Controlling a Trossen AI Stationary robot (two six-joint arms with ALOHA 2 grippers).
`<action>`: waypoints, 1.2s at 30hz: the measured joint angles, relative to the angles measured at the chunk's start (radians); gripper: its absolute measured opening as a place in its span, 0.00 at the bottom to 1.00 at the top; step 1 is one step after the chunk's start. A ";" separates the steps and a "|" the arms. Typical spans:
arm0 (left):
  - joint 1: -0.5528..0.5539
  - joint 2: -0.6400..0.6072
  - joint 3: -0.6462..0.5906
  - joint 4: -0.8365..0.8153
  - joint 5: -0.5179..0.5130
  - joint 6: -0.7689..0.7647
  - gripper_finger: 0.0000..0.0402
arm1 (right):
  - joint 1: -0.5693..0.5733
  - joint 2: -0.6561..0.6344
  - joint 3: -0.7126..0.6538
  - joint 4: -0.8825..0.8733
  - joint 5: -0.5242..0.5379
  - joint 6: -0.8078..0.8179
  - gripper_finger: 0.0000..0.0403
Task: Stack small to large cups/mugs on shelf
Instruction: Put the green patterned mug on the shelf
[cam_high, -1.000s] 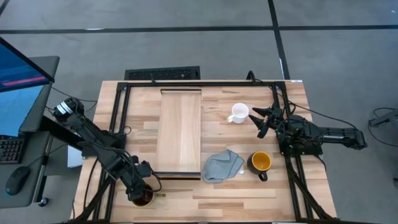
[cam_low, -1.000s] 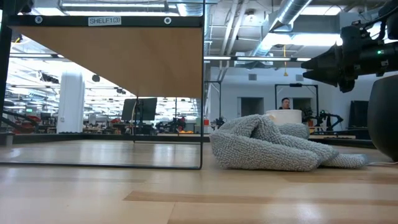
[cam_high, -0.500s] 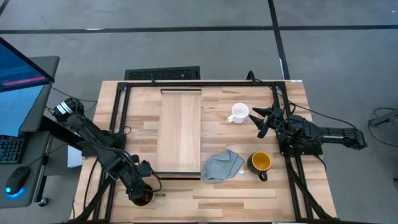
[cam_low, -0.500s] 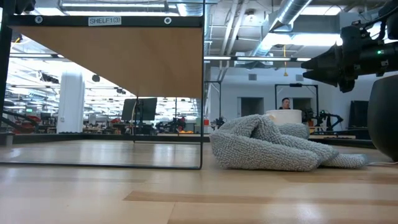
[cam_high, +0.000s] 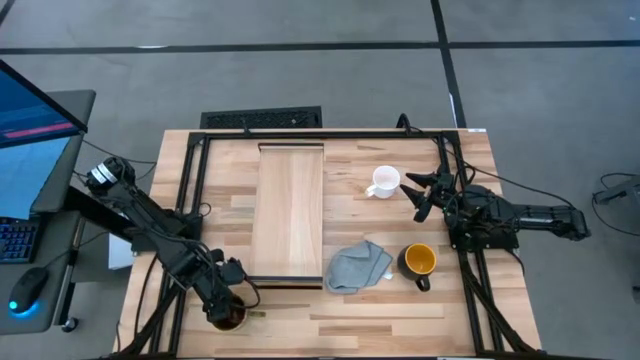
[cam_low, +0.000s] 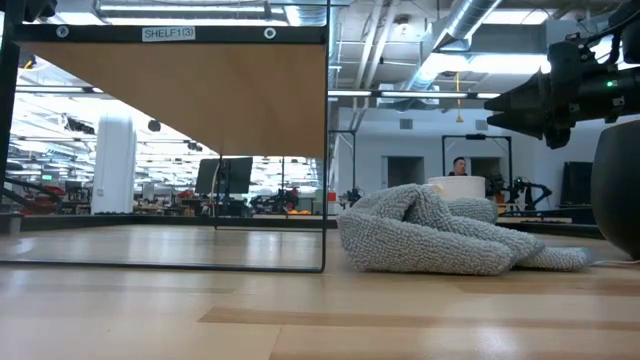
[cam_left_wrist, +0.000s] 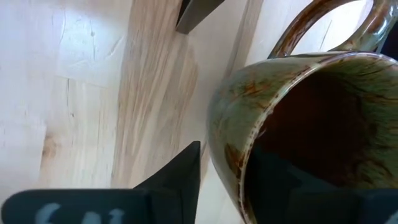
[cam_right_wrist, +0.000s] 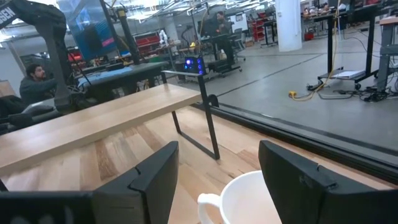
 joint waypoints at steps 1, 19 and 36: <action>0.000 0.000 0.000 0.000 0.000 0.000 0.24 | 0.000 0.000 0.000 0.000 0.000 0.000 0.61; 0.000 0.000 0.000 -0.008 -0.009 0.107 0.11 | 0.000 0.000 0.000 0.000 0.000 0.000 0.61; 0.000 0.000 -0.001 -0.005 -0.016 0.124 0.10 | 0.000 0.000 0.000 0.000 0.000 0.000 0.61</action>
